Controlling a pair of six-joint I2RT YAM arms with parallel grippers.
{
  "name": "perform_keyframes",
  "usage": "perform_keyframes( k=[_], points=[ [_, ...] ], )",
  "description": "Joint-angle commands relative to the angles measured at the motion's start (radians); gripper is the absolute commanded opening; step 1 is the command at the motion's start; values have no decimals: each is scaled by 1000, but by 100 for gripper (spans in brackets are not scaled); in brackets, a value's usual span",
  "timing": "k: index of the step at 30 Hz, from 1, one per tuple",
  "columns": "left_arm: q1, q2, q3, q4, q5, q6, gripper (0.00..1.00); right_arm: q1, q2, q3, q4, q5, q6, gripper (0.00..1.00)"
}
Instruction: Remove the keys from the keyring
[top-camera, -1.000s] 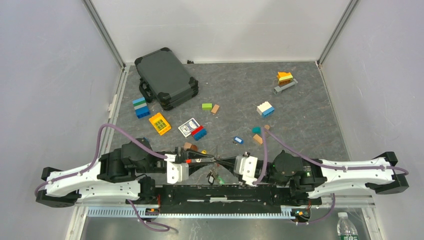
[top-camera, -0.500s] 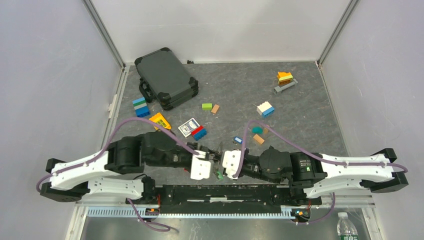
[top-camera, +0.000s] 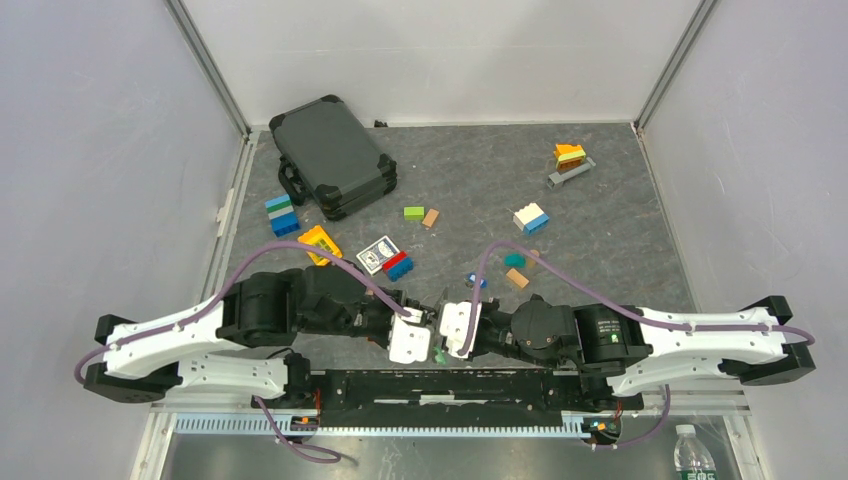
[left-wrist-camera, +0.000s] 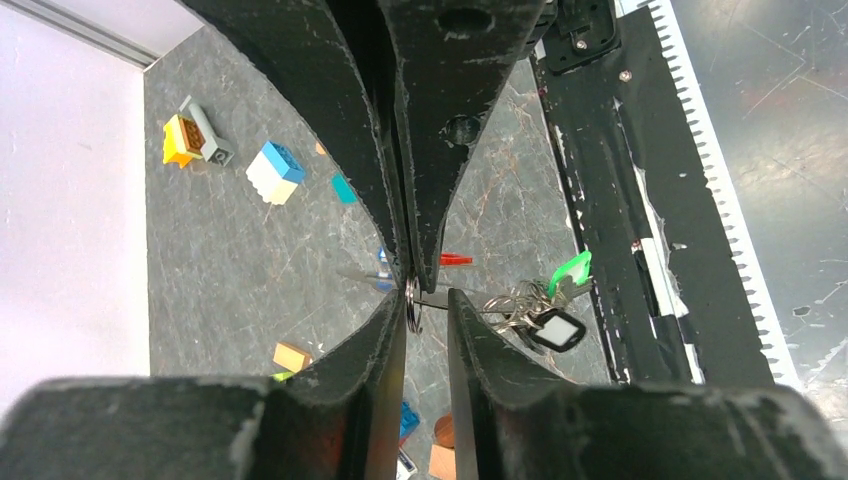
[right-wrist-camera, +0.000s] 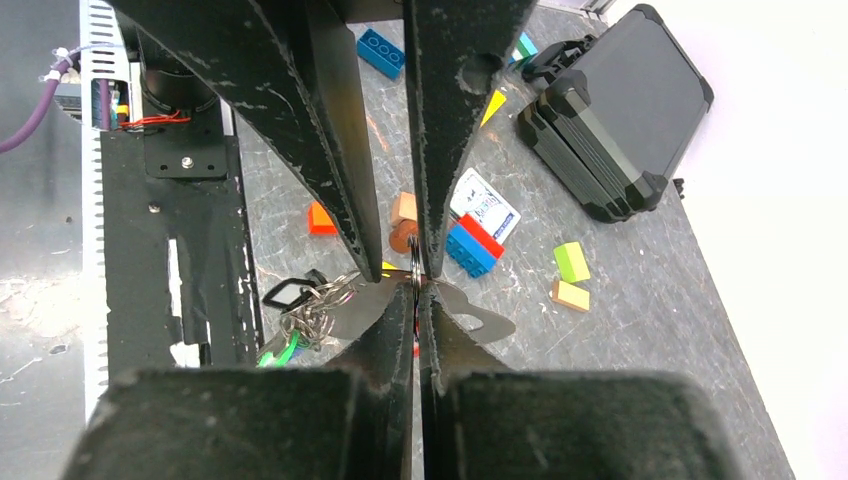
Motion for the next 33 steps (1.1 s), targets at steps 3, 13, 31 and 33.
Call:
perform_keyframes(
  k=[3,13,31,33],
  points=[
    [-3,-24,23,20,-7,23,26,1,-6,34,55,21,8,0],
    [-4,-27,-9,74,17,13,23,1,-17,20,89,-6,8,0],
    [-4,-43,-28,84,16,9,2,1,-49,-18,134,-6,-4,9],
    [-4,-61,-41,102,8,6,2,1,-74,-48,167,4,-13,21]
  ],
)
